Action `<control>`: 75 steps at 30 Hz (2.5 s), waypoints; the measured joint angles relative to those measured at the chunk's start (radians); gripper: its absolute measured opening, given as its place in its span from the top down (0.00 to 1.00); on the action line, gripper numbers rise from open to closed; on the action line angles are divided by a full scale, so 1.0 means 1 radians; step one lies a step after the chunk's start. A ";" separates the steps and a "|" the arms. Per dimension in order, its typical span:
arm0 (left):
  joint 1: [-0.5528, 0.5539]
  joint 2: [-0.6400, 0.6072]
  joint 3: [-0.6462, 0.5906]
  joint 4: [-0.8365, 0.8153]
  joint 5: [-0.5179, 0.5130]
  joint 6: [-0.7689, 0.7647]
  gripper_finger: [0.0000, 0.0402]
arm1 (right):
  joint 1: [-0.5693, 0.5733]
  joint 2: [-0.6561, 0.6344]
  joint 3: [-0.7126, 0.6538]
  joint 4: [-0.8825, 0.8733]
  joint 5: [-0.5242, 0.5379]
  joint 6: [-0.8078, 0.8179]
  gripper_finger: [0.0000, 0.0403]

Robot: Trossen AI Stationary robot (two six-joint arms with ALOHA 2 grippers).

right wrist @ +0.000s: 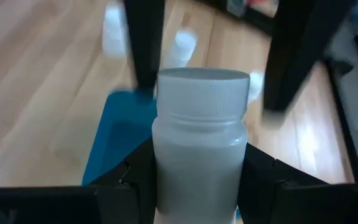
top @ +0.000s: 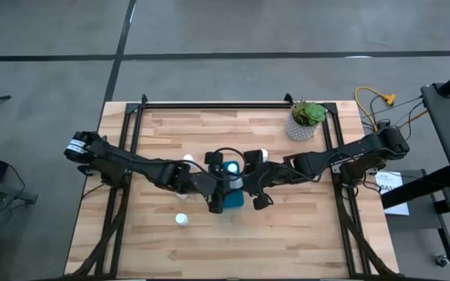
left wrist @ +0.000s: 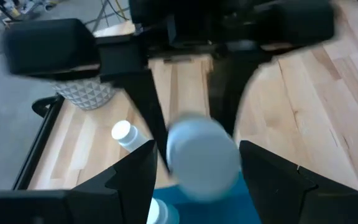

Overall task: Pick and place pill bottles into a basket
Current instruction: Put the white pill bottle into the blue bin

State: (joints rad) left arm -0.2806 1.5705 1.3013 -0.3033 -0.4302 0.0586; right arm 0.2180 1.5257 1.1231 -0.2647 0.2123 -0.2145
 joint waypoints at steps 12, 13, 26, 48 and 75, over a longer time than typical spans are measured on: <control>0.007 0.010 0.009 -0.011 0.006 0.000 0.47 | 0.000 0.000 -0.003 0.015 0.027 -0.014 0.64; 0.007 0.010 0.009 -0.012 0.006 0.000 0.48 | 0.000 0.000 -0.003 0.015 0.028 -0.014 0.64; 0.010 0.009 0.021 -0.014 0.003 0.002 0.64 | 0.000 0.000 -0.004 0.017 0.031 -0.005 0.64; 0.011 0.006 0.026 -0.024 0.009 0.008 0.64 | 0.000 0.000 -0.004 0.018 0.053 0.000 0.54; 0.019 -0.004 0.031 -0.222 -0.032 -0.110 0.64 | -0.001 -0.114 -0.004 -0.197 0.080 0.099 0.47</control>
State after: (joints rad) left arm -0.2621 1.5665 1.3327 -0.5254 -0.4619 -0.0514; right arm 0.2169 1.4115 1.1194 -0.4614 0.2920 -0.1158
